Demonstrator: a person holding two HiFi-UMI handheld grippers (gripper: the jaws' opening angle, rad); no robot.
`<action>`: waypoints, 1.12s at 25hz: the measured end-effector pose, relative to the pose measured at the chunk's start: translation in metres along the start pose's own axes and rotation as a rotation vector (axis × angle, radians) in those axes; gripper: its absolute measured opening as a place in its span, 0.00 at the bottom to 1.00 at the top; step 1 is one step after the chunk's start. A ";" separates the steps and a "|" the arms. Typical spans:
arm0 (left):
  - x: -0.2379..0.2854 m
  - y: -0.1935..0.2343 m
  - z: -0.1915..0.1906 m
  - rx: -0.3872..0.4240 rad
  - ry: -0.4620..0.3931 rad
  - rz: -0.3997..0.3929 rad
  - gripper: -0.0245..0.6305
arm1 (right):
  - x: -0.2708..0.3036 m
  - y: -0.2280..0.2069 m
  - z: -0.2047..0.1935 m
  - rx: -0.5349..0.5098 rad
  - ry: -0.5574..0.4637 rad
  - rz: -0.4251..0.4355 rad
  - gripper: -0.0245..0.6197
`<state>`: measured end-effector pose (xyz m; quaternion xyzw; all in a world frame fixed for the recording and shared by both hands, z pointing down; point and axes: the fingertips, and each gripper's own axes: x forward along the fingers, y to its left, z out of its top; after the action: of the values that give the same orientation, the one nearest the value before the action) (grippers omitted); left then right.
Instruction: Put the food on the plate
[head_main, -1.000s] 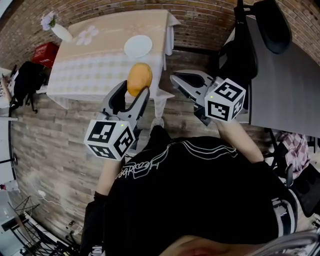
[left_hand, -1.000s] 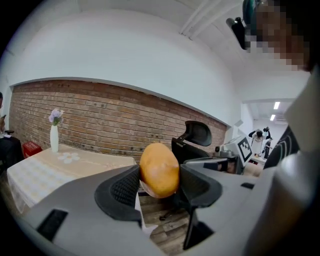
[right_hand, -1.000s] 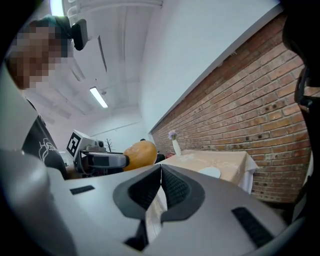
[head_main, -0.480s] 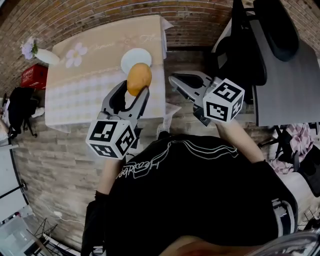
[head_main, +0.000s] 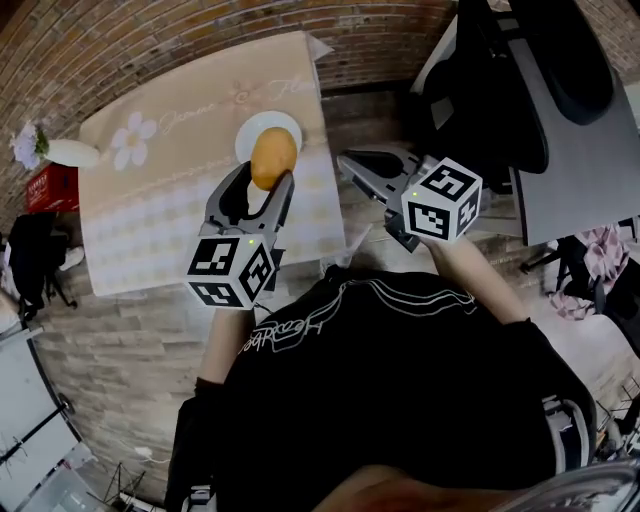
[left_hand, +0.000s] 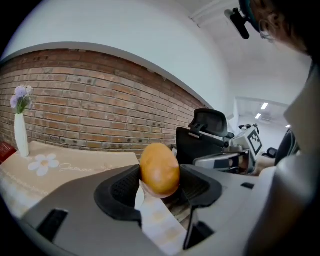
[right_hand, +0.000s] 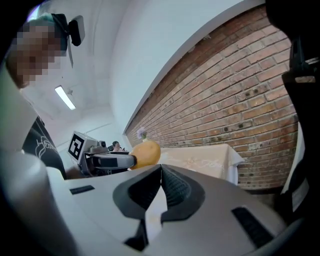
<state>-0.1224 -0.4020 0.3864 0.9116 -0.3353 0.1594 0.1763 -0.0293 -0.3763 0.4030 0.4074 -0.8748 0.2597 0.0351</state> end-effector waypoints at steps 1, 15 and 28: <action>0.006 0.006 -0.003 0.002 0.010 -0.001 0.42 | 0.004 -0.004 -0.001 0.005 0.001 -0.008 0.03; 0.074 0.082 -0.056 -0.014 0.134 0.007 0.42 | 0.028 -0.050 -0.033 0.105 0.029 -0.108 0.03; 0.117 0.120 -0.106 -0.010 0.235 0.094 0.42 | 0.029 -0.073 -0.058 0.178 0.050 -0.155 0.03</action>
<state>-0.1364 -0.5070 0.5541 0.8690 -0.3556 0.2717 0.2112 -0.0042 -0.4074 0.4924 0.4687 -0.8131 0.3429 0.0406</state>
